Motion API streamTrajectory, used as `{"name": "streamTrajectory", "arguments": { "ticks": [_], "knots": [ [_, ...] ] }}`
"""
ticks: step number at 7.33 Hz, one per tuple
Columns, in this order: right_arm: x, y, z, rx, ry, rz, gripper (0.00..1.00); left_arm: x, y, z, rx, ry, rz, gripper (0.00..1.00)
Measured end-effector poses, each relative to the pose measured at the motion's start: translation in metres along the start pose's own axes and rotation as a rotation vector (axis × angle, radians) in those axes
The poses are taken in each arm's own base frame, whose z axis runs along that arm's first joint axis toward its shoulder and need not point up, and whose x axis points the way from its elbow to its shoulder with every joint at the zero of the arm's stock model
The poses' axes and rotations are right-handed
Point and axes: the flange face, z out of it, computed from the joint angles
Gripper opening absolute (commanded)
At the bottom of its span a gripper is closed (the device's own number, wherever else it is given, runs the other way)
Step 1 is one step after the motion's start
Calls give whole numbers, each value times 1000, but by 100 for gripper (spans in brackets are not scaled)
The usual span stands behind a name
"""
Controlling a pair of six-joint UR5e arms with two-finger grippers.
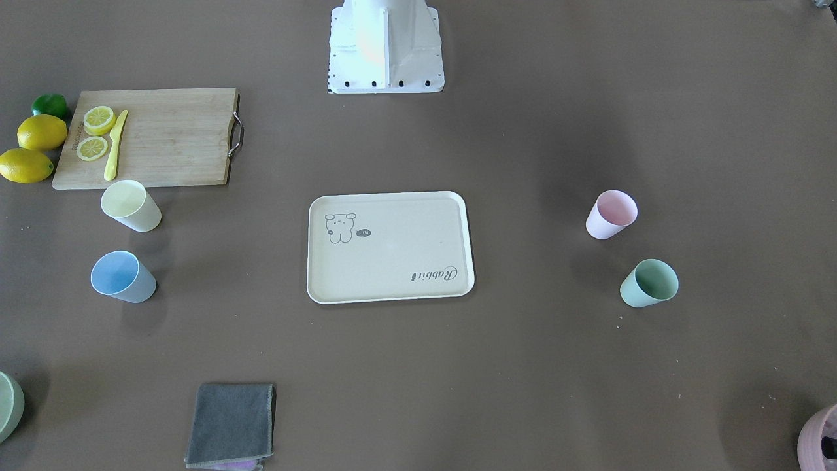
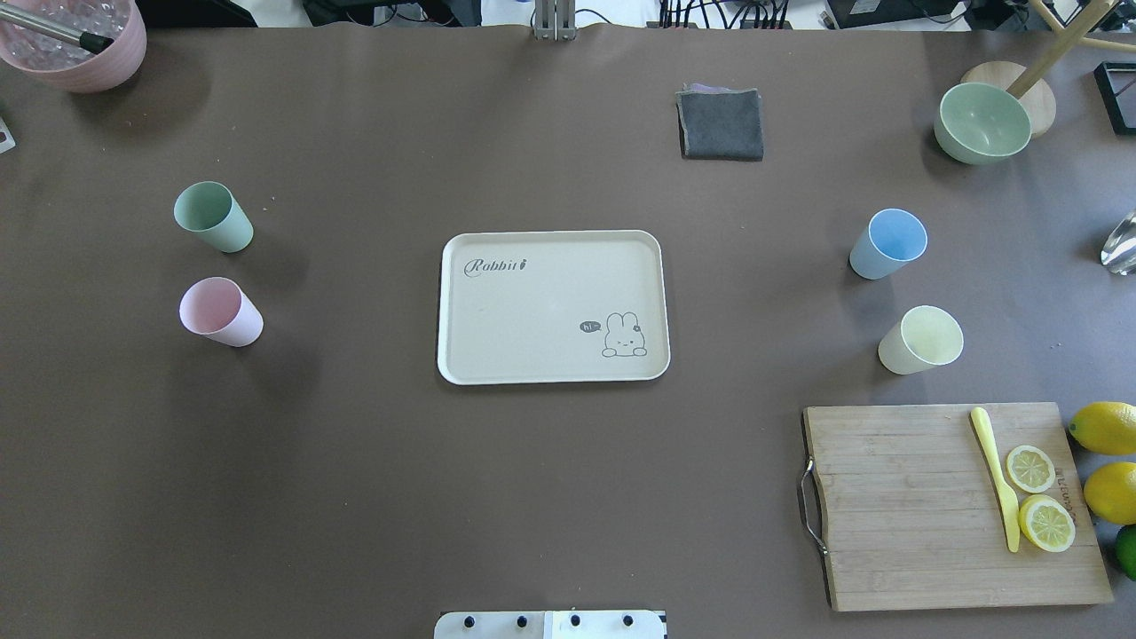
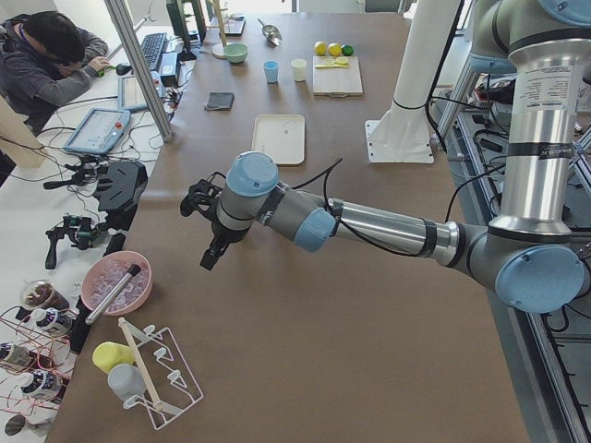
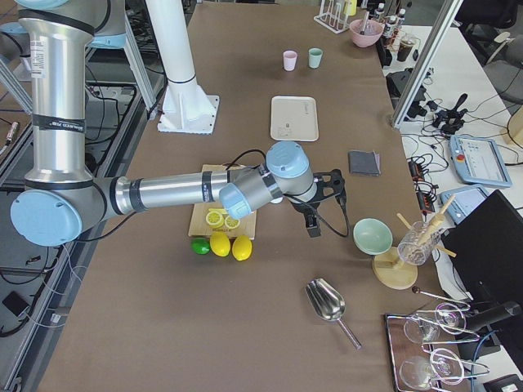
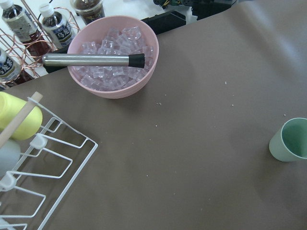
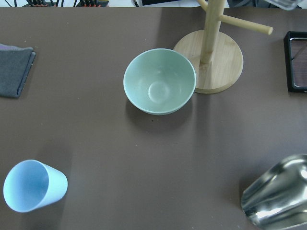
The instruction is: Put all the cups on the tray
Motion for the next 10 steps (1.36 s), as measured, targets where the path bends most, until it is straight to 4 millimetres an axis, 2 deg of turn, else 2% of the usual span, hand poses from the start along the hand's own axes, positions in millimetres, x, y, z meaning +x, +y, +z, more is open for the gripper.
{"name": "streamTrajectory", "arguments": {
  "ticks": [1, 2, 3, 5, 7, 9, 10],
  "knots": [
    [-35, -24, 16, -26, 11, 24, 100, 6, -14, 16, -15, 15, -29, 98],
    [-74, -46, 32, -65, 24, 35, 100, 24, -24, 39, -43, 38, -73, 98],
    [-108, -59, 46, -103, 32, 43, 100, 51, -32, 67, -81, 65, -113, 98],
    [-157, -64, 72, -158, 51, 63, 100, 97, -41, 115, -133, 81, -168, 98],
    [-183, -56, 94, -171, 79, 66, 100, 126, -54, 163, -155, 96, -198, 92],
    [-190, -52, 100, -175, 86, 65, 100, 152, -53, 206, -160, 88, -211, 61],
    [-190, -50, 101, -177, 87, 65, 100, 164, -52, 217, -163, 88, -220, 33]
  ]
}}
